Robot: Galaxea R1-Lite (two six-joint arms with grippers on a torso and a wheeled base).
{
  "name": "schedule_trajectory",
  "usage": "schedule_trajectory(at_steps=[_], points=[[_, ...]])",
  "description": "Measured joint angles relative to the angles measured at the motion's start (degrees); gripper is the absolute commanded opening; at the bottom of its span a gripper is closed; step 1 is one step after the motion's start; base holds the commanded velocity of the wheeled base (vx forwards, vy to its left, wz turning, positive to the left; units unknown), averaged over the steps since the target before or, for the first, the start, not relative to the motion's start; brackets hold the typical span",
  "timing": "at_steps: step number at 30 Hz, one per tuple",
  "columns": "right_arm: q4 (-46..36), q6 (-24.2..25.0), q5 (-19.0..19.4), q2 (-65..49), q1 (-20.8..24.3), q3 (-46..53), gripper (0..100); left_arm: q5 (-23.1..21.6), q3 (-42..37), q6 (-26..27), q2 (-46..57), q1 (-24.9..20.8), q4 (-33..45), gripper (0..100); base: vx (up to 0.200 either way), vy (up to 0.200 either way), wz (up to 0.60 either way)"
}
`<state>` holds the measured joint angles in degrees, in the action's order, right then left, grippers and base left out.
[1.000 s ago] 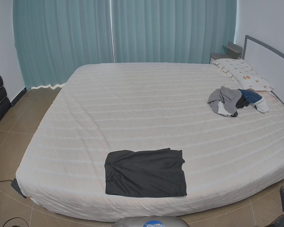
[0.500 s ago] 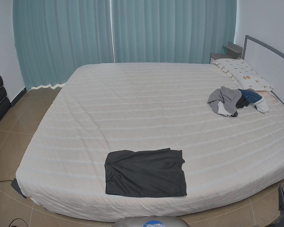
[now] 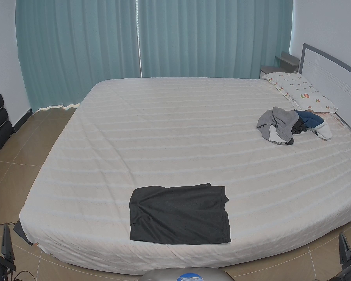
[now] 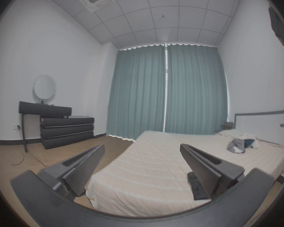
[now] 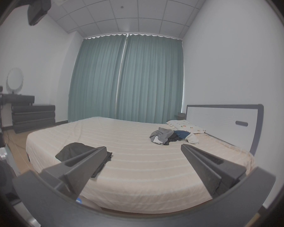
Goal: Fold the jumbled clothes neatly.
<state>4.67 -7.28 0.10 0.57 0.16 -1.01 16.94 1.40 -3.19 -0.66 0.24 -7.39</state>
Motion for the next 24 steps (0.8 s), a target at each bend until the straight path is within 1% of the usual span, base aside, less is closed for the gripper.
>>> schedule_trajectory(at_steps=[4, 7, 10, 13, 17, 24], points=[[-0.22, 4.05, 0.15, 0.0, -0.02, 0.0, 100, -5.16, -0.28, -0.09, 0.11, 0.0, 3.23, 100, 0.0, 0.0, 0.0], [-1.37, 5.47, -0.07, 0.02, -0.02, 0.0, 100, -9.91, -0.35, -0.17, 0.13, 0.0, 3.78, 100, 0.0, 0.0, 0.0], [-5.42, 6.11, -0.21, 0.05, -0.02, 0.0, 100, -12.92, -0.39, 0.4, 0.13, 0.0, 5.36, 100, 0.0, 0.0, 0.0], [-7.23, 6.38, -0.28, 0.05, 0.0, 0.02, 100, -14.74, -0.41, 1.58, 0.13, 0.0, 6.41, 100, 0.0, 0.0, 0.0], [-4.85, 6.6, -0.23, 0.06, 0.0, 0.0, 100, -17.19, -0.41, 2.77, 0.13, 0.0, 7.25, 100, 0.0, 0.0, 0.0], [-4.69, 6.79, -0.07, 0.09, -0.06, 0.0, 100, -17.74, -0.39, 3.33, 0.13, 0.0, 7.5, 100, 0.0, 0.0, 0.0]])
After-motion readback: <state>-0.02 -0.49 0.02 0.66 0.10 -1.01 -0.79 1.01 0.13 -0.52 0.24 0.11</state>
